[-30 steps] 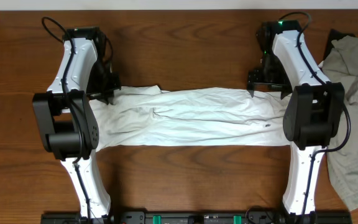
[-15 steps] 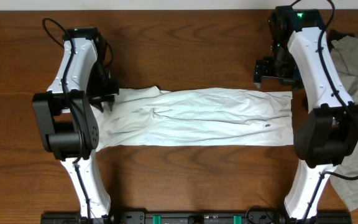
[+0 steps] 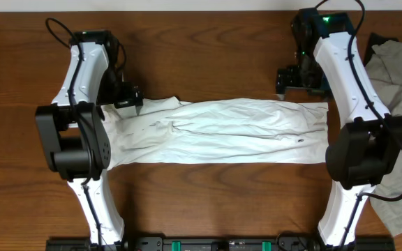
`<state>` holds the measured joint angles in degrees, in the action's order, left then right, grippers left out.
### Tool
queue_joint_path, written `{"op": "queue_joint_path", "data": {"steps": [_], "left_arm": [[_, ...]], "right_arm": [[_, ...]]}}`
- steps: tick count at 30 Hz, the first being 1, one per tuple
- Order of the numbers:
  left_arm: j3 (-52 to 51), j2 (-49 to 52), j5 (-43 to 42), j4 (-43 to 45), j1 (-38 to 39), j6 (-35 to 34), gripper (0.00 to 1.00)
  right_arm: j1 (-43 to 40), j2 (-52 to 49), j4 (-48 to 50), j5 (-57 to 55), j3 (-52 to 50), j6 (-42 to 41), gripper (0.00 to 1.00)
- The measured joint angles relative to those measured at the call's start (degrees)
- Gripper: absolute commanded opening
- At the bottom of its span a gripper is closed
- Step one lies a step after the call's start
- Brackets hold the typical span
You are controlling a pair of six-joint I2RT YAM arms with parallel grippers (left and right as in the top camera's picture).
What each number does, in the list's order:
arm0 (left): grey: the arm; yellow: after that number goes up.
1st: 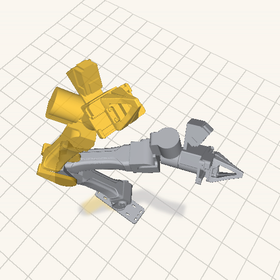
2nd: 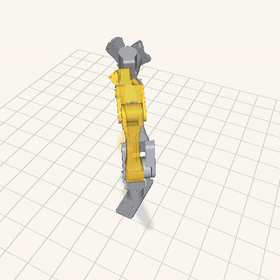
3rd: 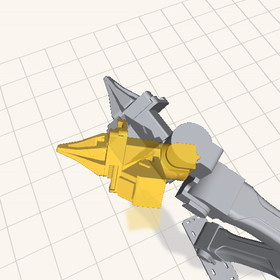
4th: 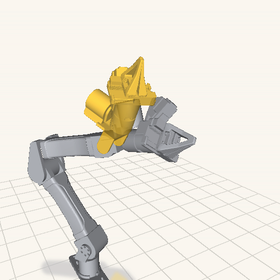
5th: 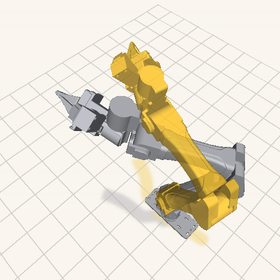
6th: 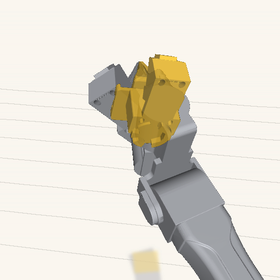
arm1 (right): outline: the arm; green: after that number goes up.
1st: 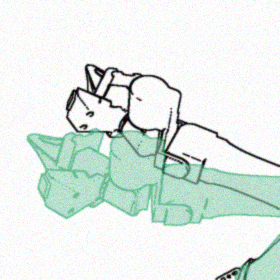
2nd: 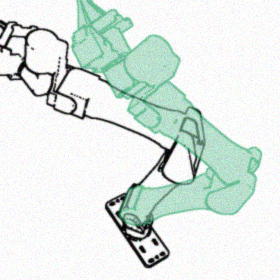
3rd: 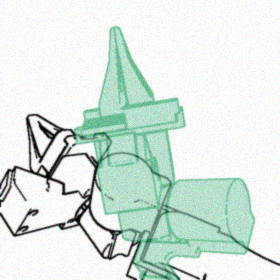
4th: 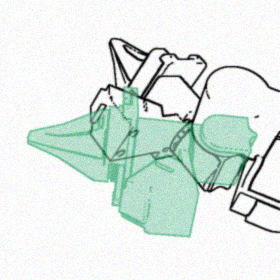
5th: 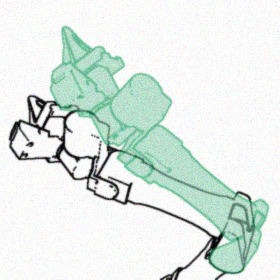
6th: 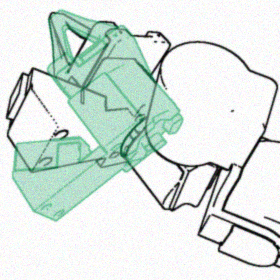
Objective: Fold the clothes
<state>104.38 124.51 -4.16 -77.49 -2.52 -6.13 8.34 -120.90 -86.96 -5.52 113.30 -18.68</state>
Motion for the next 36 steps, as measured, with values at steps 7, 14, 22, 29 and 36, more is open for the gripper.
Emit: {"op": "queue_joint_path", "data": {"steps": [7, 14, 22, 29, 36], "left_arm": [[0.0, -5.3, -4.9, 3.3, 1.3, 1.0, 0.98], [-0.8, -6.3, -7.0, 7.7, 6.6, 1.7, 0.98], [-2.5, -6.3, -7.5, 10.1, 11.8, 1.9, 0.98], [-2.5, -6.3, -7.5, 10.5, 12.7, 1.9, 0.98], [-2.5, -6.3, -7.5, 10.6, 12.7, 1.9, 0.98]], "right_arm": [[0.0, 0.0, 10.7, 3.7, -9.8, 0.1, 0.91], [0.0, 0.0, 23.2, 5.4, -18.3, 0.2, 0.76], [0.0, 0.0, 29.9, 5.6, -20.5, 0.2, 0.75], [-0.4, -0.2, 31.8, 1.2, -23.3, 0.5, 0.74], [-3.7, -0.6, 32.2, -0.1, -23.9, 1.3, 0.70]]}}
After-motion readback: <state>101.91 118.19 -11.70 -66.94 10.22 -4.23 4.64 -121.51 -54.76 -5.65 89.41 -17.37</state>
